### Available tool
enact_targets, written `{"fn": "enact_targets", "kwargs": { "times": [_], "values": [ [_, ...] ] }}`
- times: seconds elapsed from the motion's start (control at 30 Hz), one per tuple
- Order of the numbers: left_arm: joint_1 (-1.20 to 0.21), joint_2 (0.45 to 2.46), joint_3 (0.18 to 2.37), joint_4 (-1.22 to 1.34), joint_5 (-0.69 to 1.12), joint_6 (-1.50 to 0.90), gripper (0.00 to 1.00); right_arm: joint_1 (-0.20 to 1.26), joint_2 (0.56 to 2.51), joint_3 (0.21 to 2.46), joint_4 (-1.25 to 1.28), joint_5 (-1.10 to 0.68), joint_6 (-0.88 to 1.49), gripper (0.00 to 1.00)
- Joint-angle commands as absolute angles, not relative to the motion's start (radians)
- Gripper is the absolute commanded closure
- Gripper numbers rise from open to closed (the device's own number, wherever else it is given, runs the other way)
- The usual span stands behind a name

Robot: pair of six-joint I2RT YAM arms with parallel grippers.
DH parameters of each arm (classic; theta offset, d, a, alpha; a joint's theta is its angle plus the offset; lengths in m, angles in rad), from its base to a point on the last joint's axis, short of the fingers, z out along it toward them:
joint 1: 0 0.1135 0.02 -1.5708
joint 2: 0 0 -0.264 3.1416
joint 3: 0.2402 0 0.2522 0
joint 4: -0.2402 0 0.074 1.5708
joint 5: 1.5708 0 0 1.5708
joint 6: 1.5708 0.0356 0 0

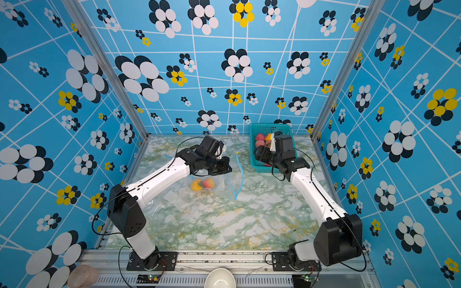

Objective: Place the peach in a zip-top bag and seal the zipper
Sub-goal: Place the peach in the zipper food storage bag, then pick up the peach from the basket.

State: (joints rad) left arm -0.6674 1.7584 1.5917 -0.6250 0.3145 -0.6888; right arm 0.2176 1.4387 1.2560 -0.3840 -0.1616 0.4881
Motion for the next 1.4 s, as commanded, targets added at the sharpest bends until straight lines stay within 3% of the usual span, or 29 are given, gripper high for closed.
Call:
{"fn": "enact_targets", "kwargs": {
  "times": [0.0, 0.47, 0.83, 1.2, 1.37],
  "values": [
    [-0.668, 1.773, 1.623, -0.629, 0.314, -0.674, 1.00, 0.183, 1.564, 1.352, -0.541, -0.029, 0.295, 0.25],
    [-0.675, 1.784, 1.629, -0.640, 0.311, -0.657, 1.00, 0.124, 2.047, 1.769, -0.726, 0.070, 0.162, 0.24],
    [-0.676, 1.780, 1.632, -0.637, 0.315, -0.649, 1.00, 0.124, 2.202, 1.807, -0.744, 0.072, 0.170, 0.25],
    [-0.676, 1.766, 1.615, -0.625, 0.303, -0.647, 1.00, 0.124, 2.182, 1.829, -0.788, 0.046, 0.162, 0.38],
    [-0.675, 1.772, 1.615, -0.615, 0.302, -0.647, 1.00, 0.124, 1.994, 1.789, -0.791, 0.018, 0.155, 0.38]
  ]
}}
